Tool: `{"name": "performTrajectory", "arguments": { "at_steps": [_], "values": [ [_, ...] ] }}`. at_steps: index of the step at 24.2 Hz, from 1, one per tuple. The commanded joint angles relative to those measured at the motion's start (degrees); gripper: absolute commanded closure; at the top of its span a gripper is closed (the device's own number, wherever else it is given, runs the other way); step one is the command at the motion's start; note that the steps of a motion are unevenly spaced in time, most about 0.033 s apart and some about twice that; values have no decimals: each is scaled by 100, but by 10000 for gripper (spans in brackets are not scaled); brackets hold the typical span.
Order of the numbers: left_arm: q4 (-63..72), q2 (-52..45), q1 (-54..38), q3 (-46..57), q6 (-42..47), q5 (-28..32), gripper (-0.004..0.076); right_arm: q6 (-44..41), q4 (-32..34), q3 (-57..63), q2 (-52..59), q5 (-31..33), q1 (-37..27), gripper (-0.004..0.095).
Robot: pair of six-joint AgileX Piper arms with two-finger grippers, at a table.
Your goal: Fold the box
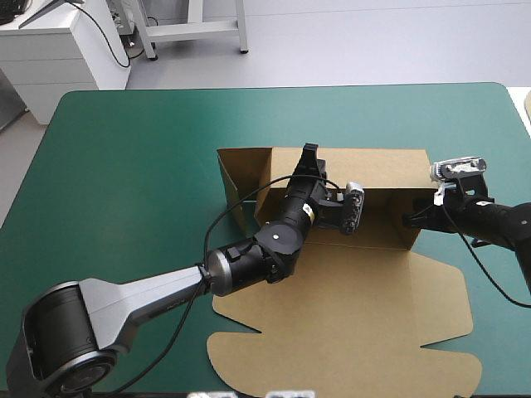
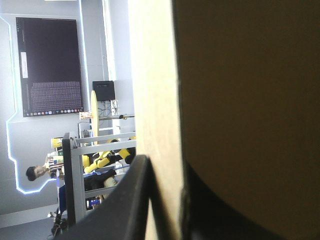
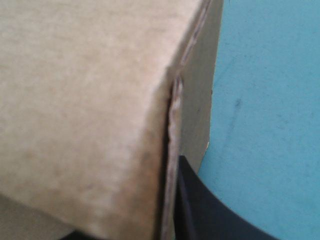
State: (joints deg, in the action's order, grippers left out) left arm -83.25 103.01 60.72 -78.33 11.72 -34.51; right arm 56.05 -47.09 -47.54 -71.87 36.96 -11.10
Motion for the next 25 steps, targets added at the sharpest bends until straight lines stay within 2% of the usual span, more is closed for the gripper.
{"name": "performTrajectory", "arguments": {
  "at_steps": [1, 2, 3, 12, 20, 21, 23, 24, 25],
  "values": [
    [8, -182, 9, -70, 113, -81, 482, -225, -191, -133, 86, 267, 20, 908],
    [-86, -182, 9, -70, 113, -67, 426, -289, -170, -133, 86, 267, 20, 908],
    [-109, -182, 31, -70, 113, -50, 414, -318, -170, -133, 86, 276, 20, 908],
    [-92, -481, 491, -70, 245, 16, 415, -318, -82, -133, 86, 248, 20, 907],
    [34, -909, 1249, -70, 245, -386, 425, -554, 131, -133, 86, 185, 20, 907],
    [84, -935, 1317, -70, 245, -440, 442, -554, 131, -133, 86, 185, 20, 907],
    [249, -1057, 1466, -70, 219, -555, 536, -554, 131, -145, 86, 185, 20, 907],
    [274, -1128, 1523, -70, 197, -574, 594, -554, 131, -157, 86, 197, 20, 907],
    [280, -1230, 1543, -70, 197, -574, 694, -554, 151, -207, 86, 253, 20, 907]
  ]
}}
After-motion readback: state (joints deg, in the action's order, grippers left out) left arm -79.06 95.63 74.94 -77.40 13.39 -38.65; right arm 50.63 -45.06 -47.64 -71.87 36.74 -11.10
